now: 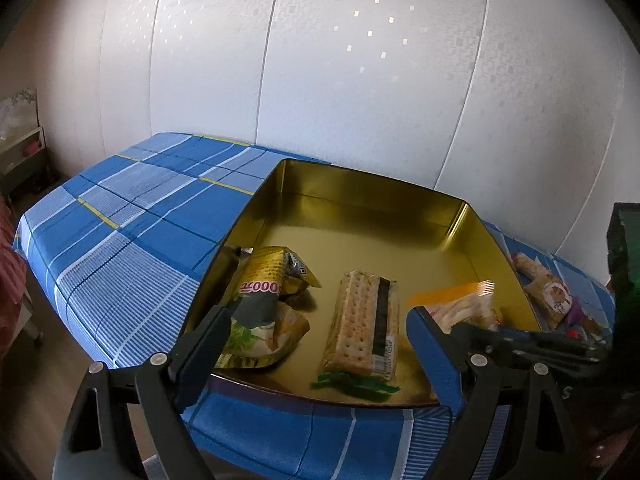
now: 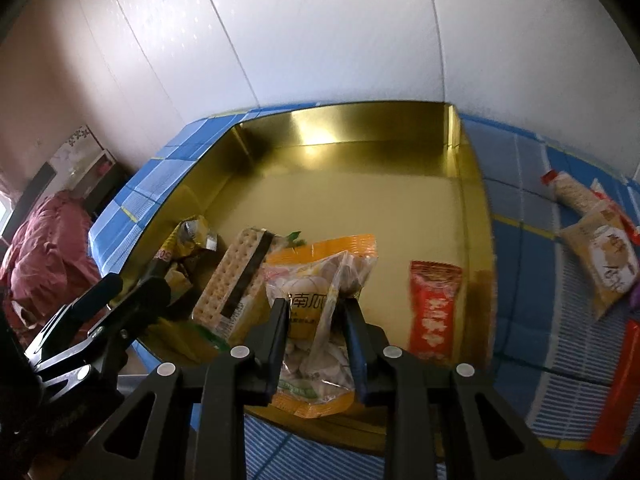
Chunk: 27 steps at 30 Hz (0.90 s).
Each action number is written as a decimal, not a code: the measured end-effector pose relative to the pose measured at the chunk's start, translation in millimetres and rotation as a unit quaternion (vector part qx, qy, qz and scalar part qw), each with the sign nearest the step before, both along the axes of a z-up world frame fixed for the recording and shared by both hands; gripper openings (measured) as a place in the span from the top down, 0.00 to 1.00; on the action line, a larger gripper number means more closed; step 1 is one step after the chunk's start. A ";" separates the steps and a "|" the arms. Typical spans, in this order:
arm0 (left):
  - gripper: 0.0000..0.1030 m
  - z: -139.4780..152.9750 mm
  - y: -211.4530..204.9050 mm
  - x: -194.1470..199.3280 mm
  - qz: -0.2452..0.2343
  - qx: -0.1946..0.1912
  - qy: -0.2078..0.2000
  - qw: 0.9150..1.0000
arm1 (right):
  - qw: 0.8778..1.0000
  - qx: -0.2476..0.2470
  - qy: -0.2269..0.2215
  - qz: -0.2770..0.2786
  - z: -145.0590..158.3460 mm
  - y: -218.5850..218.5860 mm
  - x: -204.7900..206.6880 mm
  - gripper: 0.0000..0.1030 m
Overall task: Organize snacks
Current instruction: 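Carry the clear orange-topped bag into the gold tin and open the right gripper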
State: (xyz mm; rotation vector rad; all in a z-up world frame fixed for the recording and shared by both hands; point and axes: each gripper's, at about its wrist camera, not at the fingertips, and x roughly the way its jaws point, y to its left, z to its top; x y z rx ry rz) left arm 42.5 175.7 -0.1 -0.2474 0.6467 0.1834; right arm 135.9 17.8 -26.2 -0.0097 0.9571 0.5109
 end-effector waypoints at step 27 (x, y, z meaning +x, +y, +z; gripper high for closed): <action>0.07 -0.6 -21.3 3.9 -0.035 0.019 -0.006 0.999 | 0.993 0.000 -0.068 -0.099 26.2 -122.0 -45.8 0.63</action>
